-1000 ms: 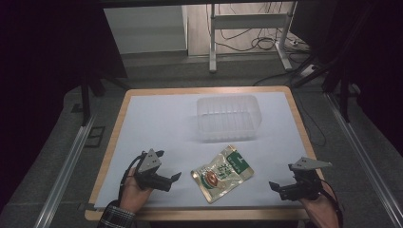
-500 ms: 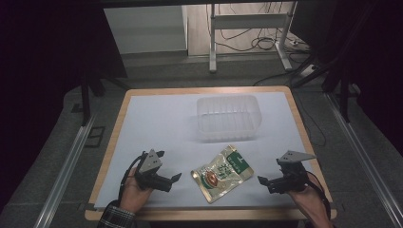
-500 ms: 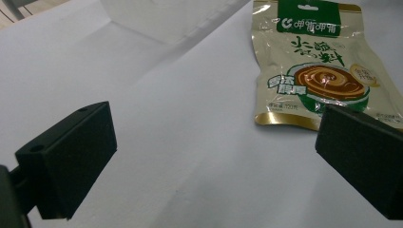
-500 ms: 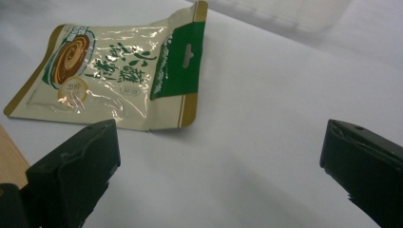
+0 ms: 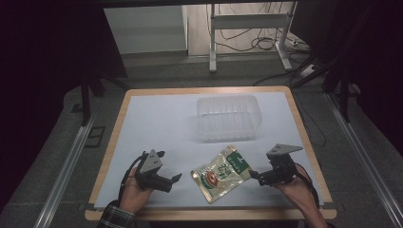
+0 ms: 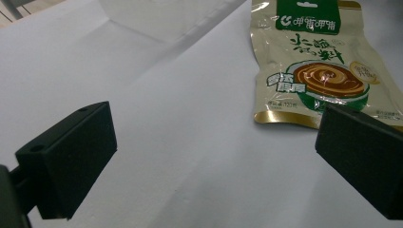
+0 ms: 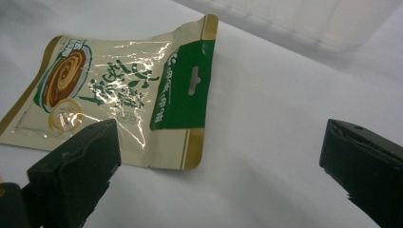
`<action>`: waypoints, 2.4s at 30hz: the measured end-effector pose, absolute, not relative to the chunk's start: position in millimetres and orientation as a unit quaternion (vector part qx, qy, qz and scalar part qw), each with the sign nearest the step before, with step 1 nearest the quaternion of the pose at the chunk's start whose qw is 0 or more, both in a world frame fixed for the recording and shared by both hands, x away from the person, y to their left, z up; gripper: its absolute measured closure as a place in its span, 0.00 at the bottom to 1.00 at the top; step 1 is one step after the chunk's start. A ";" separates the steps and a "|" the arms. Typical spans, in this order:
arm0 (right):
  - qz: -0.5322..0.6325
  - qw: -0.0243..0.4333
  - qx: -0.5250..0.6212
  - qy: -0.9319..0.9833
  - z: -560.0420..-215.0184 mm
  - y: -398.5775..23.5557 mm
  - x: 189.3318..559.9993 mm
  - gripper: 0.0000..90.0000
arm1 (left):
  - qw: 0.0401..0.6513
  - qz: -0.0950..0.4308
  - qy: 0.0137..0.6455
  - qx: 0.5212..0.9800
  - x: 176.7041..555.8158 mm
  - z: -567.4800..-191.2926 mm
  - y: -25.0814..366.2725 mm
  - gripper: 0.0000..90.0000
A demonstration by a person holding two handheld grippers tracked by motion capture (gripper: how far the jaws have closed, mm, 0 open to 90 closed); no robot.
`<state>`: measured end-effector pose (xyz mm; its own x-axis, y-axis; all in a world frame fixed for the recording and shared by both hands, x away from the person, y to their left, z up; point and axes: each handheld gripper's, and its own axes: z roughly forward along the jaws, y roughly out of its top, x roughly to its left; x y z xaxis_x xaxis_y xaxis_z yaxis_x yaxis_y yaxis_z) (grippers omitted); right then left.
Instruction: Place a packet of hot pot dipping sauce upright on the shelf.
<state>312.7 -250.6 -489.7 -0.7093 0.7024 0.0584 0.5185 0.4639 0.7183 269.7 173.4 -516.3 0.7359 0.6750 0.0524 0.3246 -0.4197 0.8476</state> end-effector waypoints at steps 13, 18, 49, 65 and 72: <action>0.367 0.113 0.342 0.858 -494.5 -225.3 332.4 0.01 | 0.442 0.198 0.303 0.820 269.7 -516.4 173.2 0.00; 0.365 0.099 0.342 0.860 -497.8 -215.7 342.6 0.03 | 0.440 0.197 0.302 0.822 269.7 -516.5 173.1 0.00; 0.336 0.026 0.304 0.891 -512.3 -182.6 352.5 0.69 | 0.433 0.197 0.298 0.828 269.4 -517.4 170.8 0.00; 0.353 -0.013 0.338 0.872 -504.3 -189.8 355.4 0.99 | 0.427 0.199 0.297 0.830 269.5 -517.9 170.1 0.00; 0.377 -0.038 0.351 0.856 -491.7 -192.9 355.9 0.99 | 0.429 0.202 0.300 0.828 269.5 -517.5 170.9 0.00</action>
